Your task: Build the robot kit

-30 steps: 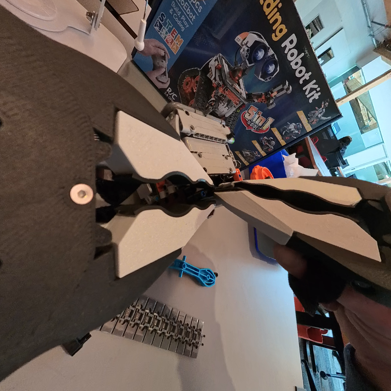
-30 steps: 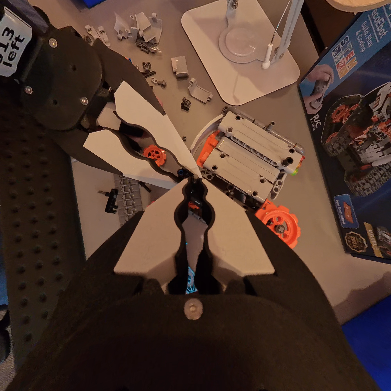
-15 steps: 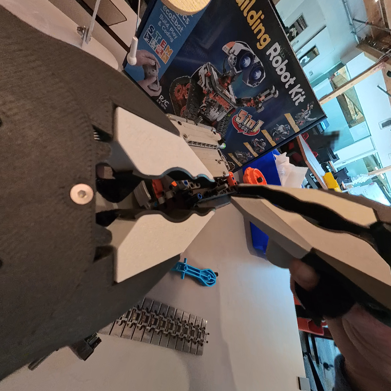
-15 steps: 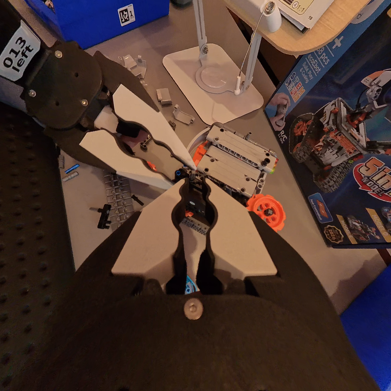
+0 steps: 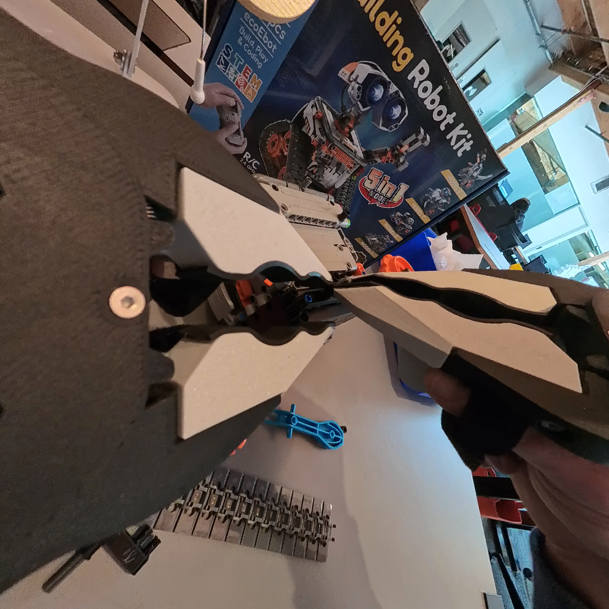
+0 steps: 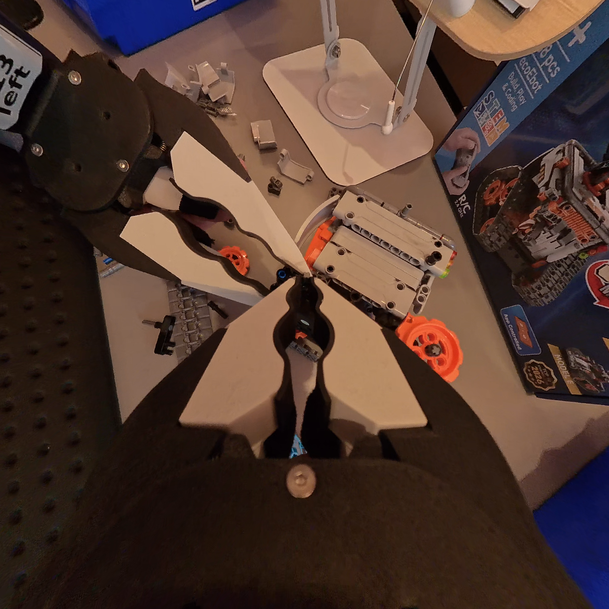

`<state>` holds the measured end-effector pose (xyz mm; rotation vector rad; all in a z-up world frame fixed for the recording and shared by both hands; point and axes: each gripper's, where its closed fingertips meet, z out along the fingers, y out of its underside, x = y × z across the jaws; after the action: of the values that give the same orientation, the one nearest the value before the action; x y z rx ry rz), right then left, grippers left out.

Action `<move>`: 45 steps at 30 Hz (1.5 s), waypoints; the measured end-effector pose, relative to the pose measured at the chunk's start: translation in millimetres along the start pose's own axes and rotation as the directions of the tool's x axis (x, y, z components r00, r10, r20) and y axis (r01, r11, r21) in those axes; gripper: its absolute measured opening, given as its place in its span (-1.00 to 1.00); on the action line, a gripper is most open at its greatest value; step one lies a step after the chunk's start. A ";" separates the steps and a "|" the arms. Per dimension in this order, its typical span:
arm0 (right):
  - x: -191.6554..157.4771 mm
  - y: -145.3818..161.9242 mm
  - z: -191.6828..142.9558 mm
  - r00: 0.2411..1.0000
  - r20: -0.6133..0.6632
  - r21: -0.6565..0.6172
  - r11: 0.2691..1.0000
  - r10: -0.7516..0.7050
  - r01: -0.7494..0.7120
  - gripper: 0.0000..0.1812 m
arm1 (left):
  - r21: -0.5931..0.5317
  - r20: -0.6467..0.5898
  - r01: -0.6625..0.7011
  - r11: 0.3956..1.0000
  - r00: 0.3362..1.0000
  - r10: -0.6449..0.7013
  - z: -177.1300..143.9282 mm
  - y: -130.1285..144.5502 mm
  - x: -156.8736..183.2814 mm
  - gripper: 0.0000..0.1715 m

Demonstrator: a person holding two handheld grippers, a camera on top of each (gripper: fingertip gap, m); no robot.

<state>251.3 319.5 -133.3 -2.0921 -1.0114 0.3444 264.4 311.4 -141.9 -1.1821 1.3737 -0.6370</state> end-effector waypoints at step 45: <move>-77.7 50.4 8.3 0.954 0.203 0.215 0.940 0.222 -0.265 -0.62 | 0.033 -0.163 -0.406 0.913 0.899 0.406 -55.4 15.2 50.2 -0.42</move>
<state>224.2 245.6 -182.8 -1.9912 -0.7629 0.7519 216.1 256.9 -164.7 -0.8165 1.7032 -0.4395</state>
